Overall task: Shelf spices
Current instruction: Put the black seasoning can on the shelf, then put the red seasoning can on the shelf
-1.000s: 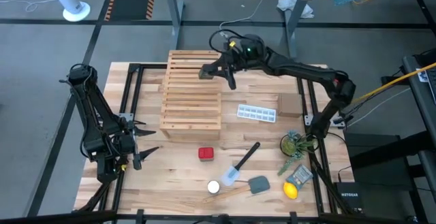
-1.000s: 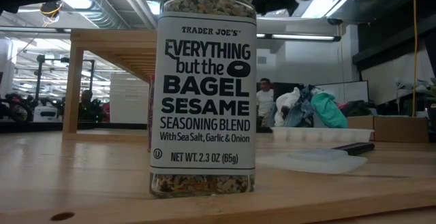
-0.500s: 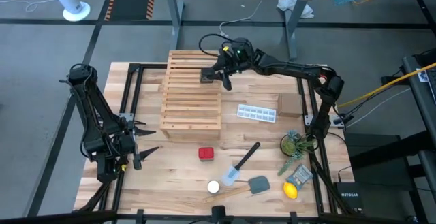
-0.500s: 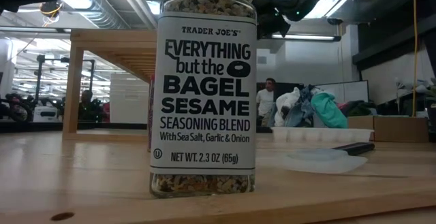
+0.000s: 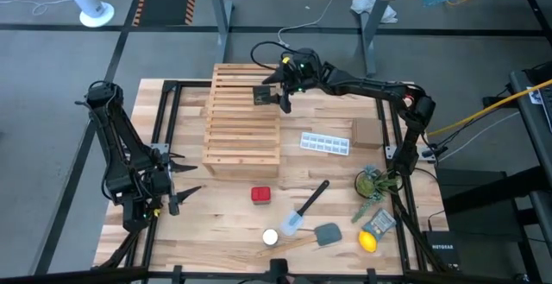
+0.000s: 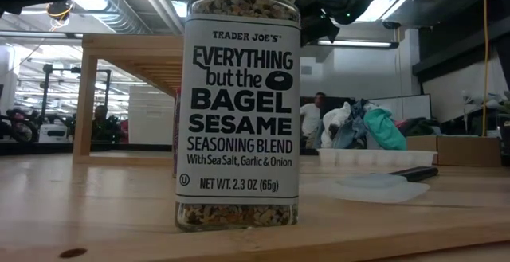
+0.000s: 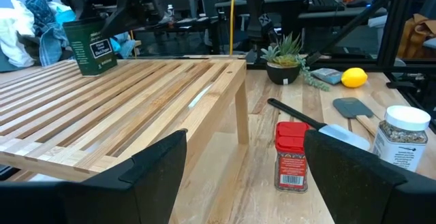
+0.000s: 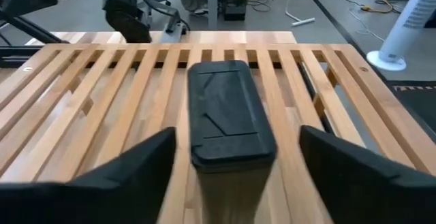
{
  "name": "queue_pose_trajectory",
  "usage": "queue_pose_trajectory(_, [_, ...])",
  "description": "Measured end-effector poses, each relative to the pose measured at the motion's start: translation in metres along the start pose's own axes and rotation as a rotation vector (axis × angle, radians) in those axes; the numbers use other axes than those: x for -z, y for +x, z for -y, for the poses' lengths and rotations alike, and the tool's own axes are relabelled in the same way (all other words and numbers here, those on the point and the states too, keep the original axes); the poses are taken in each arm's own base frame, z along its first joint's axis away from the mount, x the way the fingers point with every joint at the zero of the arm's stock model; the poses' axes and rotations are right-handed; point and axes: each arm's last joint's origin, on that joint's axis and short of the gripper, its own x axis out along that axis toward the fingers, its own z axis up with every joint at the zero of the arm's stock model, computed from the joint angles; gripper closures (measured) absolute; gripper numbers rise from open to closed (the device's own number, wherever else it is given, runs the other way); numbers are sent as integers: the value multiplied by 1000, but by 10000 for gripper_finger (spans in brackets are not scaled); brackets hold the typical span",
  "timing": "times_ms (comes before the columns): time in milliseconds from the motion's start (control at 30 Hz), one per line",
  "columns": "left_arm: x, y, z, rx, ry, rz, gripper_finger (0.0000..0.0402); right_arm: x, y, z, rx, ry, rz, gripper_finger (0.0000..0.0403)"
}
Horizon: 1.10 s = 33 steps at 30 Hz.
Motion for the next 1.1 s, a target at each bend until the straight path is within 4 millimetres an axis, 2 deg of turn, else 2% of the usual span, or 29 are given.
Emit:
queue_pose_trajectory(100, [0,0,0,0,0,0,112,0,0,0,1,3,0,45])
queue_pose_trajectory(233, [0,0,0,0,0,0,112,-1,0,0,0,14,8,31])
queue_pose_trajectory(500, [0,0,0,2,-3,-5,112,-17,-2,0,-56,63,153,48])
queue_pose_trajectory(733, [1,0,0,9,-7,-24,112,-37,-21,-8,-117,51,212,66])
queue_pose_trajectory(900, [1,0,1,10,-10,-24,112,-62,-40,-31,-156,5,268,77])
queue_pose_trajectory(1100, [1,0,0,10,-24,-25,112,-92,-65,-92,-265,-66,272,96])
